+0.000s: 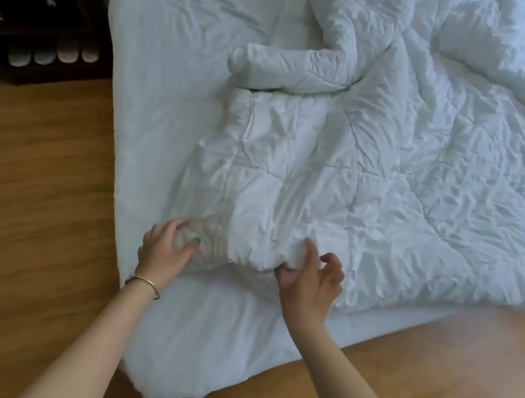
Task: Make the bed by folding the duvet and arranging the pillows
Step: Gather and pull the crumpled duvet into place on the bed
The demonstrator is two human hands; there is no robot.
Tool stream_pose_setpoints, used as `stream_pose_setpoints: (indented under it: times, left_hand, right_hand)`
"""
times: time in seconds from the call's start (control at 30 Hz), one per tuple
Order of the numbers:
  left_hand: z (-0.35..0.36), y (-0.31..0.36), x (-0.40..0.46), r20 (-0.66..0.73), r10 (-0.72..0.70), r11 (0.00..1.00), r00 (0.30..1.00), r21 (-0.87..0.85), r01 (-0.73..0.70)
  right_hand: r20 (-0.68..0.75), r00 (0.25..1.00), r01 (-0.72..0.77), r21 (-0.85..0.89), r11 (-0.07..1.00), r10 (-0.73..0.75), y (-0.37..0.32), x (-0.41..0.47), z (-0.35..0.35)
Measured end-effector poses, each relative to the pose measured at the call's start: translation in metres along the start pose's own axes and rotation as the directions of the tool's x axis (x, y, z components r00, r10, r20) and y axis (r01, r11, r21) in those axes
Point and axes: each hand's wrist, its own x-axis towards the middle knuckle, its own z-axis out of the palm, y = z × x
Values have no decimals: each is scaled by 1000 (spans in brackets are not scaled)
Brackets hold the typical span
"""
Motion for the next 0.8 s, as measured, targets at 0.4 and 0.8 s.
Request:
stream_pose_setpoints:
  times: [0.4,0.8]
  left_hand:
    - [-39,36,21,84,141,903,987,-419,-93]
    - [-121,-16,-36,511,232,822,828,-558,114]
  right_hand:
    - [250,956,35,412,911,-150,-48,-64,30]
    - [199,958,91,468,879,-205,-121,-90,3]
